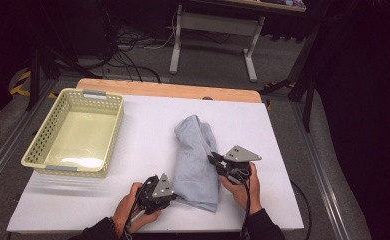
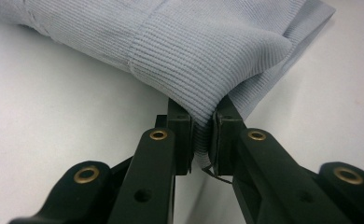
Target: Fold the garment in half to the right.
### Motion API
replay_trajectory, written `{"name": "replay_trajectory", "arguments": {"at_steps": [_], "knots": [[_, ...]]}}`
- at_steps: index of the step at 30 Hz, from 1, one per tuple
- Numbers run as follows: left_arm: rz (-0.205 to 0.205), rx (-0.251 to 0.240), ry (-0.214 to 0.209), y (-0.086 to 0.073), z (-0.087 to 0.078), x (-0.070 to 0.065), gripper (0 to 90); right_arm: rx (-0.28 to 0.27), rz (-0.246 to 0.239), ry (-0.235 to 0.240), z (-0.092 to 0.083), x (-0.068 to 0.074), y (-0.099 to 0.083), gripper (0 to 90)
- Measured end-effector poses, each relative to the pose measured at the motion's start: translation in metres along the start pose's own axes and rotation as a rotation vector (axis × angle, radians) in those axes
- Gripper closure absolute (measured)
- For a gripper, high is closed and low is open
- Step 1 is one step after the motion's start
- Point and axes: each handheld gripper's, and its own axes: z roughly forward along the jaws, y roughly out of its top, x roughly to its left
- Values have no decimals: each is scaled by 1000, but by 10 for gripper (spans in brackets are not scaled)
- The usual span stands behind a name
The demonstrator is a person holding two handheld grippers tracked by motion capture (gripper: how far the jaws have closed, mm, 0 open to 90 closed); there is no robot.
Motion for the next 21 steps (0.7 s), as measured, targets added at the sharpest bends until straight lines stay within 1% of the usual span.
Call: {"name": "replay_trajectory", "arguments": {"at_steps": [1,4,6,8,10,12,15,18,20,21], "knots": [[-9,5,-1,0,-1,0,811,-7,0,-5,-3,1,1,854],[-8,3,3,-1,-1,0,806,-38,-5,-16,-16,3,2,868],[-9,0,4,-1,0,0,797,-42,-8,-19,-23,5,2,869],[-21,3,4,-1,-1,1,780,-42,-7,-27,-30,8,1,869],[-23,-1,-3,-1,-1,2,772,-50,-7,-30,-37,10,0,870],[-22,2,0,0,-1,2,766,-61,4,-34,-43,12,-1,870],[-26,-1,-2,0,-1,3,758,-30,-8,-50,-42,14,-6,871],[-24,2,-8,0,-2,4,713,34,16,-52,-33,9,-17,873],[-23,10,-23,1,-3,6,685,61,28,-47,-25,6,-23,873],[-33,13,-26,1,-4,5,638,78,39,-44,-20,5,-27,873]]}}
